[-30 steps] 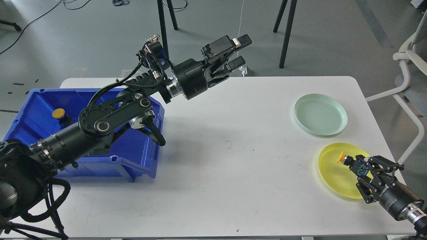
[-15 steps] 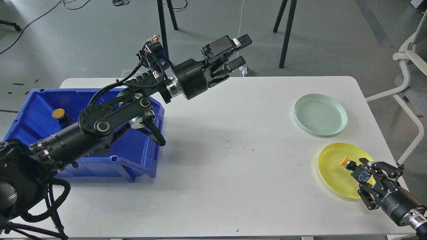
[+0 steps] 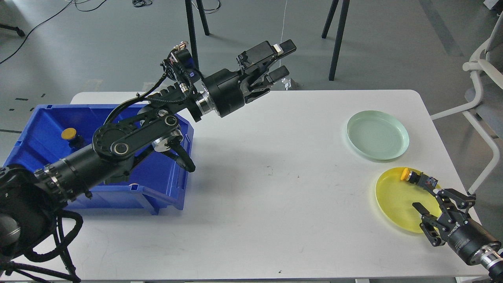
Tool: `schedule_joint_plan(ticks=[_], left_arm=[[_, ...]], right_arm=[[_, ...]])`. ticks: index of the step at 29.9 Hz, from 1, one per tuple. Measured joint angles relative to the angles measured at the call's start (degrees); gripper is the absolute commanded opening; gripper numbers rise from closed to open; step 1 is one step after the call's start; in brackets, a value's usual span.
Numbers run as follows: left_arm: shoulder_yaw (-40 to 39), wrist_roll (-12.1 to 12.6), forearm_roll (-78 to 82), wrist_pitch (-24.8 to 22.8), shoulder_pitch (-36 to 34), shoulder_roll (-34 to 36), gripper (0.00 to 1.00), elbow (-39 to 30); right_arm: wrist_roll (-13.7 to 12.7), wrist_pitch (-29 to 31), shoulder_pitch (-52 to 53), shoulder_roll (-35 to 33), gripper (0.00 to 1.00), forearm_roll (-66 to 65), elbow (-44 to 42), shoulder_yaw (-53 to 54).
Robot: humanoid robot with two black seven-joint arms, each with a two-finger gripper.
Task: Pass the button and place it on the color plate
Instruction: 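Raise the right gripper away and return the left gripper to the bin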
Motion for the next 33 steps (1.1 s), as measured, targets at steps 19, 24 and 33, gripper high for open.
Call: schedule_joint_plan(ticks=[19,24,33], left_arm=[[-14.03,-0.01,-6.13,-9.20,9.72,26.60,0.97,-21.56],[-13.18,-0.01,0.83,-7.37,13.41,38.18,0.98,-23.59],[-7.03,-0.01,29.72,-6.92,14.34,55.33,0.98,-23.19]], right_arm=[[0.00,0.07,15.25,7.62,0.95,9.02,10.53,10.54],[0.00,0.08,19.80,10.20,0.95,9.83,10.47,10.35],[0.00,0.20,20.41,10.72,0.96,9.76,9.80,9.58]])
